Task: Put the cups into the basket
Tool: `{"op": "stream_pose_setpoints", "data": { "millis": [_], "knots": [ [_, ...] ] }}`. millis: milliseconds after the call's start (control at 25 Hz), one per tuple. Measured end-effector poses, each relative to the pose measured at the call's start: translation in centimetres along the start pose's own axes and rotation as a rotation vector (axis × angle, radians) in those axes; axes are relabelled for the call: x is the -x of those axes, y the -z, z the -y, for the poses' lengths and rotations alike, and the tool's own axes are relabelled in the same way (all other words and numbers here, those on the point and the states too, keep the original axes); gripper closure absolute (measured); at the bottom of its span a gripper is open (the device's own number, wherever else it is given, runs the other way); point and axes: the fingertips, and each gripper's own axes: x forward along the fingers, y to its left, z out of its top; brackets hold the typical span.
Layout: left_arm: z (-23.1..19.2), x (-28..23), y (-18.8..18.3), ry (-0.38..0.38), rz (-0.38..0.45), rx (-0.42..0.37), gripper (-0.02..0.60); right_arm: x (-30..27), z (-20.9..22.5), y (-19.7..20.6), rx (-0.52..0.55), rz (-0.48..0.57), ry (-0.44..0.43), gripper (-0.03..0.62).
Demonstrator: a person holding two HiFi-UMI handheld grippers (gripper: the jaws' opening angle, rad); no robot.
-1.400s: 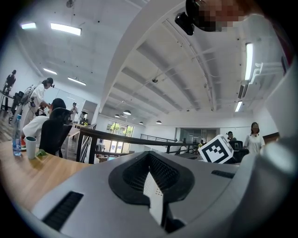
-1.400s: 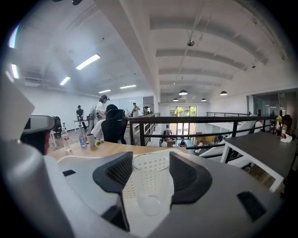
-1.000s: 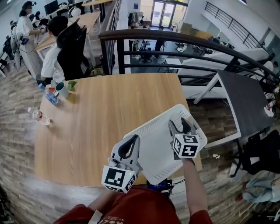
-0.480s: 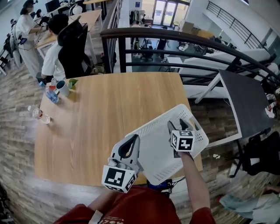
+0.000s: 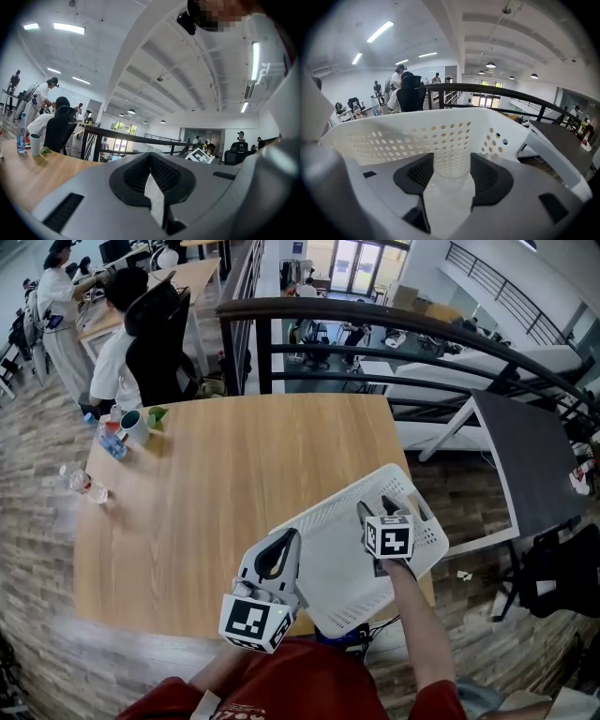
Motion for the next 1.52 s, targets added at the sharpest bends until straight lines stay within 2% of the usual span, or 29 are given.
{"op": "stream_pose_setpoints", "data": {
  "millis": [880,1320,1520],
  "knots": [
    [-0.1,-0.3,0.0,0.004,-0.006,-0.011,0.575,-1.1,-0.8,1.8,0.016,-0.099,-0.048,0.342],
    [0.6,-0.5,0.3,0.024,-0.008,-0.005,0.575,0.0,-1.4,2.9,0.1,-0.172,-0.063,0.341],
    [0.8,-0.7,0.6,0.026,-0.005,-0.006,0.575,-0.4,-1.3,3.1,0.107,-0.165,-0.062,0.341]
  ]
}}
